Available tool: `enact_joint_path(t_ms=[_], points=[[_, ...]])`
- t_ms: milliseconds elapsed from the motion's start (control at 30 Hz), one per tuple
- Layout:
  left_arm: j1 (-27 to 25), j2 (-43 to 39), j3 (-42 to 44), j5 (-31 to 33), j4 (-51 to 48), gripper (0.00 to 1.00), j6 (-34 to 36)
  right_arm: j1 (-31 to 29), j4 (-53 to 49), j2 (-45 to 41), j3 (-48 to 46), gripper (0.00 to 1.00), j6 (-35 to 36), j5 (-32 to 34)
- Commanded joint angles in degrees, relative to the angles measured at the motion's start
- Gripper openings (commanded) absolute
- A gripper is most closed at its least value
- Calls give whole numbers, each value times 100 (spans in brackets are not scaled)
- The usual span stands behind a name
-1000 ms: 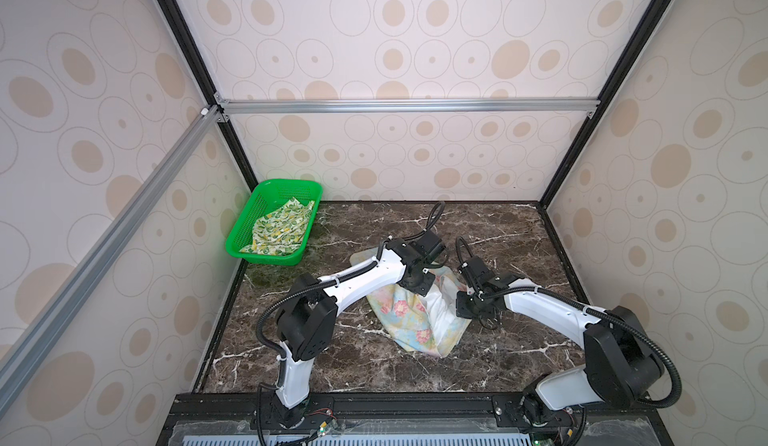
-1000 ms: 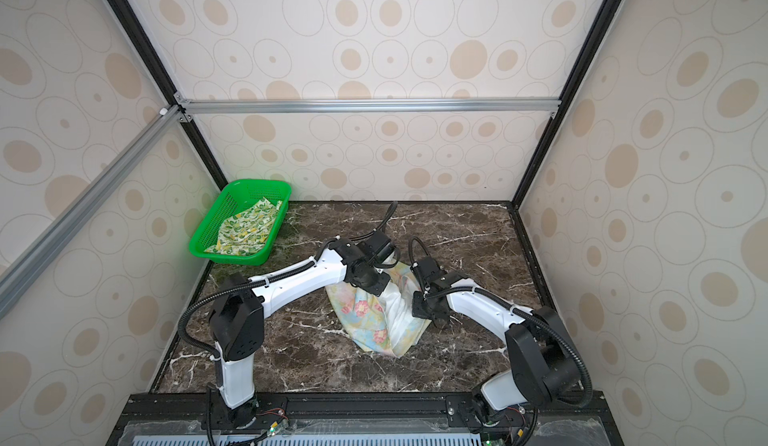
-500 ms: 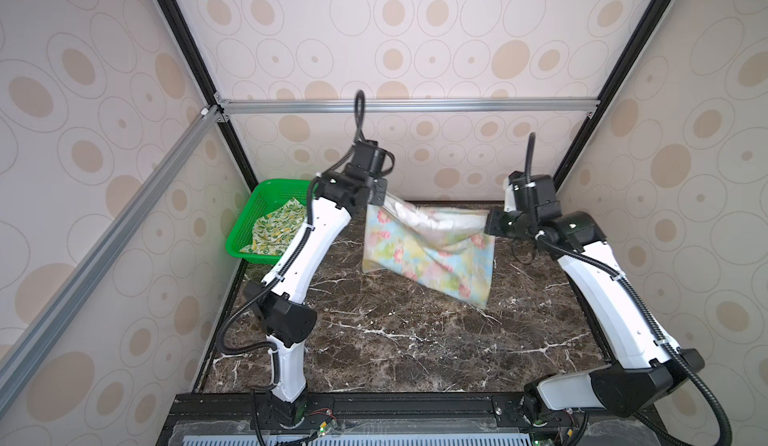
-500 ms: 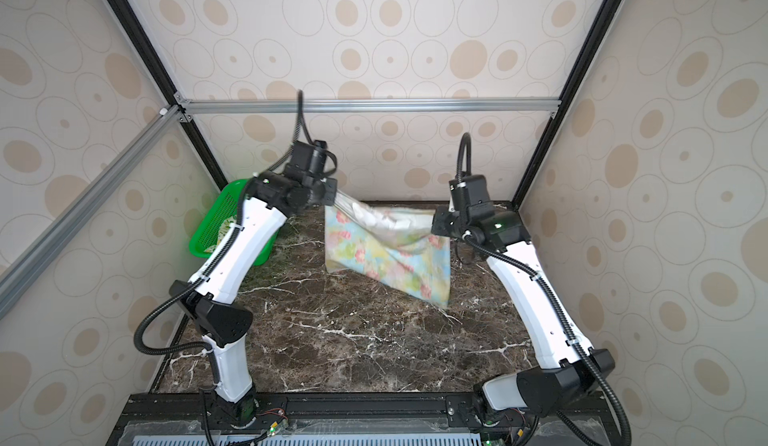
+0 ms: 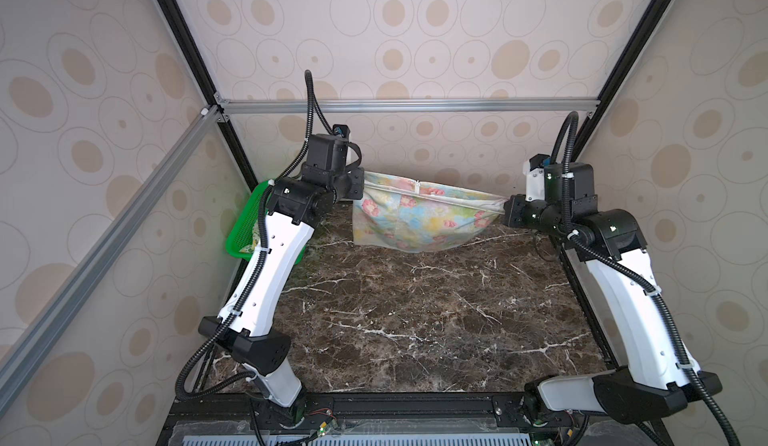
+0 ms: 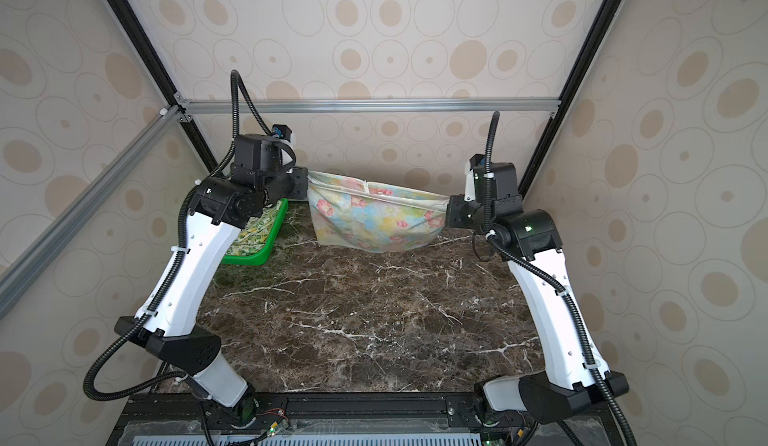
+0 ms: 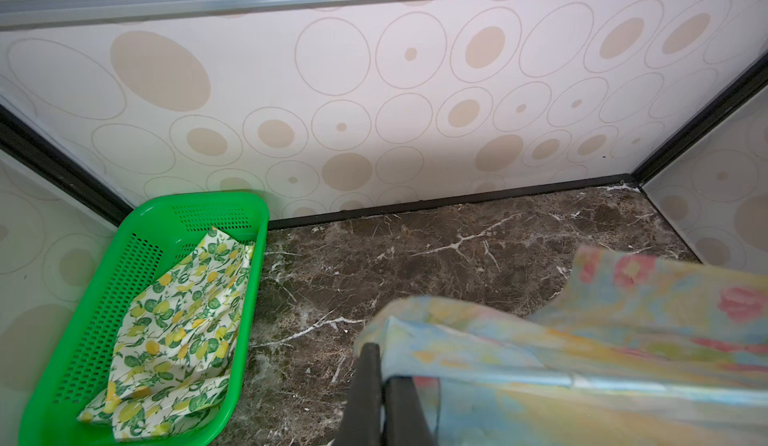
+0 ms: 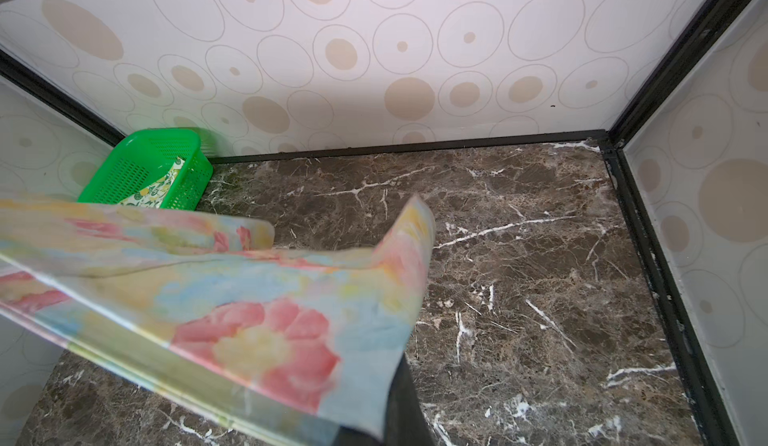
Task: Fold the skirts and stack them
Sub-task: 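Lift the floral skirt high with both grippers and carry it farther away, then lay the skirt down flat, dragging both grippers back toward the robot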
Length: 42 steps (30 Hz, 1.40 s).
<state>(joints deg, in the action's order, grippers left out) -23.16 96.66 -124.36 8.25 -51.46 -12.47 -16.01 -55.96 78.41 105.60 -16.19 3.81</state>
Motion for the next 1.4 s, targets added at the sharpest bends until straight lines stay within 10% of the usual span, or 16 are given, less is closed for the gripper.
enact_joint_path(t_ms=[0, 333, 667, 1100, 1367], points=[[408, 316, -320, 405, 163, 0, 150, 343, -345, 293, 99, 0, 94, 330], [920, 1877, -1724, -182, 714, 0, 232, 814, 25, 1856, 1326, 0, 302, -55], [960, 1574, -1267, -496, 1484, 0, 128, 818, 47, 2291, 2014, 0, 448, -183], [612, -2279, 6276, -1240, 3460, 0, -1429, 527, 1639, -1179, -4730, 0, -703, -612], [-211, -3115, 8287, -1253, 3192, 0, -2203, 118, 1351, -2682, -6977, 0, -1518, -743]])
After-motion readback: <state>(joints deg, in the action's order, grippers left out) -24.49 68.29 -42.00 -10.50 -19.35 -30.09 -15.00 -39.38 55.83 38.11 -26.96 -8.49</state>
